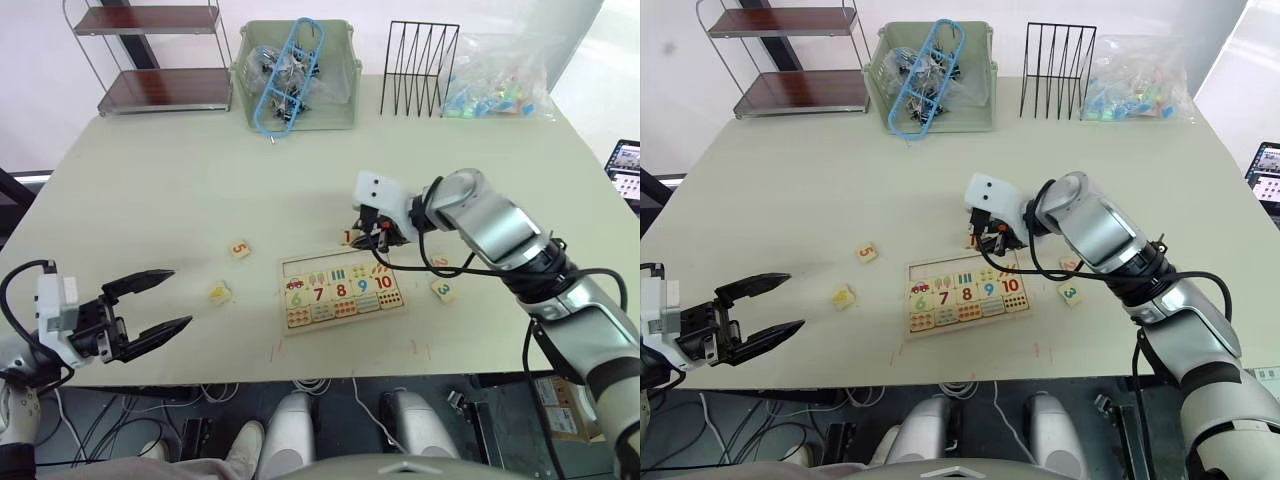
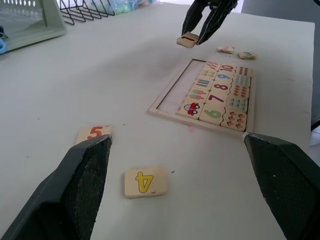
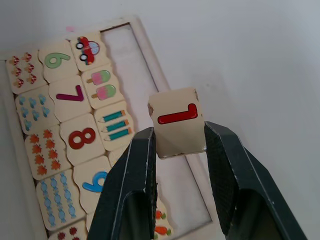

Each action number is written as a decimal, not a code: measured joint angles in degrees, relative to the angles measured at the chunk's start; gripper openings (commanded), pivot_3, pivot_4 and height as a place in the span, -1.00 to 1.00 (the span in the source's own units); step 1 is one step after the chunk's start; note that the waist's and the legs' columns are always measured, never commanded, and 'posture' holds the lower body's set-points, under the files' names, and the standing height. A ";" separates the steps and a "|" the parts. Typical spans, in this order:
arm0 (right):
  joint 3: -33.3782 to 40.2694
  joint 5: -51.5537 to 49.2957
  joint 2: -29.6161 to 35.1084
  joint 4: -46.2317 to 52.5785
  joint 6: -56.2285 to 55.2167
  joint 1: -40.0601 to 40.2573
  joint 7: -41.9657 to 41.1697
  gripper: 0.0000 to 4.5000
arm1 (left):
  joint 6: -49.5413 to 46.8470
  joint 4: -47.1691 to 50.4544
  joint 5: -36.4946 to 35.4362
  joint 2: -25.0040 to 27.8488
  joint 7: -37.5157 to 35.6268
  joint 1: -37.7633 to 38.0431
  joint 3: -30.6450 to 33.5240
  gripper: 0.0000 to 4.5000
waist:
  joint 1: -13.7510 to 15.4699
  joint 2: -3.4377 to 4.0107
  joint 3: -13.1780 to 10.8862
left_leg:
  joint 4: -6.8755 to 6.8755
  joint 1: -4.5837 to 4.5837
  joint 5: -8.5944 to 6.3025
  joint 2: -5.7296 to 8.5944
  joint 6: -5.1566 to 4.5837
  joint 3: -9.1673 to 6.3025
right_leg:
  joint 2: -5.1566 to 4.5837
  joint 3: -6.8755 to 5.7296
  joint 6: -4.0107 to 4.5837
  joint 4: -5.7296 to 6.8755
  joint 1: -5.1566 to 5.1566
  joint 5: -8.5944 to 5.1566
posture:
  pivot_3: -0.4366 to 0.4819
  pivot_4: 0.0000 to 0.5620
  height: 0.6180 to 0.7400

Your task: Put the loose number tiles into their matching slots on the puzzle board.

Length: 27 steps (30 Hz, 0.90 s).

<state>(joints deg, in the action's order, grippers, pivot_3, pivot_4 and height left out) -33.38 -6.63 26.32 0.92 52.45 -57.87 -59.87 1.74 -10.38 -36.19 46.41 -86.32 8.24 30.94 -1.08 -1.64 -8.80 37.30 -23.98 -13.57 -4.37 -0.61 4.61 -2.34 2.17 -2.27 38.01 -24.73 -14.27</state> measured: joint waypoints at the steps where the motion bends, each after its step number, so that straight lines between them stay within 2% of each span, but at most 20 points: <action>1: -0.63 0.11 -0.56 -0.08 0.03 -0.71 -0.34 -0.62 | 0.00 -0.09 0.04 0.05 -0.02 -0.01 0.00 1.00 | 0.00 0.00 0.00 | 0.00 0.00 0.00 0.00 0.00 0.00 | 0.00 0.00 -0.08 0.00 0.00 0.05 | -0.05 -0.47 1.00; 13: -8.72 2.26 -11.09 -9.75 1.55 -10.81 -2.81 -0.62 | 0.76 -1.45 0.69 0.15 -0.76 -0.59 -0.04 1.00 | -0.84 -0.03 0.02 | 0.00 -0.01 0.00 -0.02 0.01 -0.02 | 0.01 -0.06 -0.08 0.04 -0.02 0.06 | -0.05 -0.47 1.00; 27: -12.13 8.12 -20.46 -24.85 -6.19 -12.73 -3.48 -0.62 | 1.52 -1.67 1.17 0.14 -1.02 -0.55 -0.06 1.00 | -1.39 -0.03 0.02 | 0.00 -0.04 0.00 -0.04 0.01 -0.07 | 0.01 -0.12 -0.08 0.05 -0.03 0.07 | -0.05 -0.47 1.00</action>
<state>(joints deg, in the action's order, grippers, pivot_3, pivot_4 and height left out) -45.51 1.49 5.87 -23.93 46.26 -70.60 -63.36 3.26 -12.05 -35.02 46.54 -87.34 7.68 30.88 -2.47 -1.67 -8.79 37.30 -24.02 -13.57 -4.41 -0.60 4.54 -2.33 2.05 -2.35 38.06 -24.76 -14.20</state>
